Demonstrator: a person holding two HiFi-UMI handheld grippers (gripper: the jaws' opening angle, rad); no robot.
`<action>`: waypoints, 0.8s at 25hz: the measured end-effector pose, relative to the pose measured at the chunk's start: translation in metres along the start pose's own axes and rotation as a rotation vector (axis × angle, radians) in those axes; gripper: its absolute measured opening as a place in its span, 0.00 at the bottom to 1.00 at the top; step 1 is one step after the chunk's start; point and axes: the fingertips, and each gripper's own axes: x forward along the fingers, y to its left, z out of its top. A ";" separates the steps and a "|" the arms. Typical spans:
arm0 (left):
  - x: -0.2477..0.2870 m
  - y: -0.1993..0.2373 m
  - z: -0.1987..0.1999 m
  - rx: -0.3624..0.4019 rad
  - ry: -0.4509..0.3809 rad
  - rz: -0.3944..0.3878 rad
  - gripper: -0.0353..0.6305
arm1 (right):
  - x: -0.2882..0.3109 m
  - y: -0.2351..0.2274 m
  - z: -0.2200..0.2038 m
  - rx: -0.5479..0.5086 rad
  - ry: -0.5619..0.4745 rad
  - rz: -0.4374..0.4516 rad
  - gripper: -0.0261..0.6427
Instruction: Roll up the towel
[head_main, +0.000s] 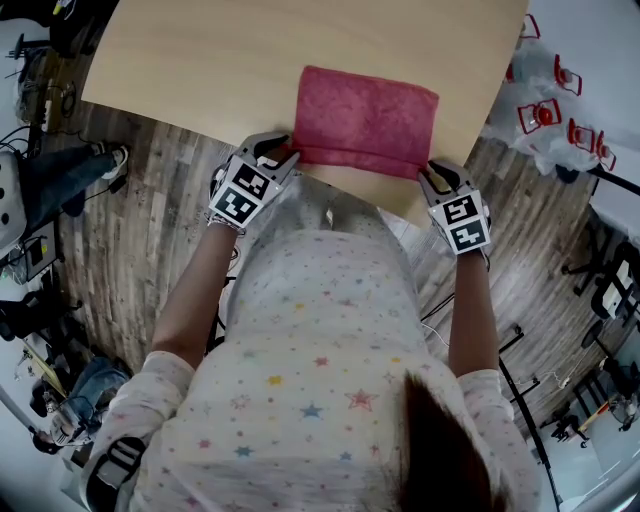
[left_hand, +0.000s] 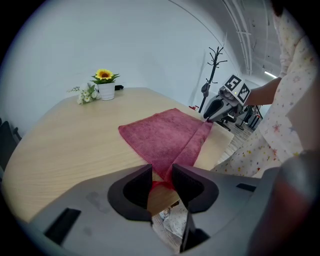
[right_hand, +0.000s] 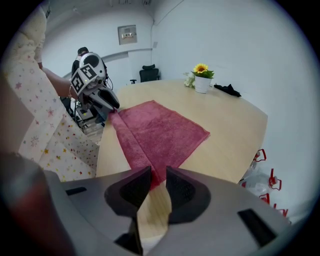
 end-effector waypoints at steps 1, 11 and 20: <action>-0.002 -0.001 0.000 0.002 -0.002 0.001 0.23 | -0.001 0.000 0.001 0.003 -0.004 0.001 0.18; -0.020 0.005 0.019 0.066 -0.085 0.100 0.23 | -0.016 0.001 0.019 0.021 -0.081 0.006 0.17; -0.012 -0.049 0.023 0.131 -0.122 -0.107 0.22 | -0.010 0.034 0.015 -0.058 -0.070 0.074 0.18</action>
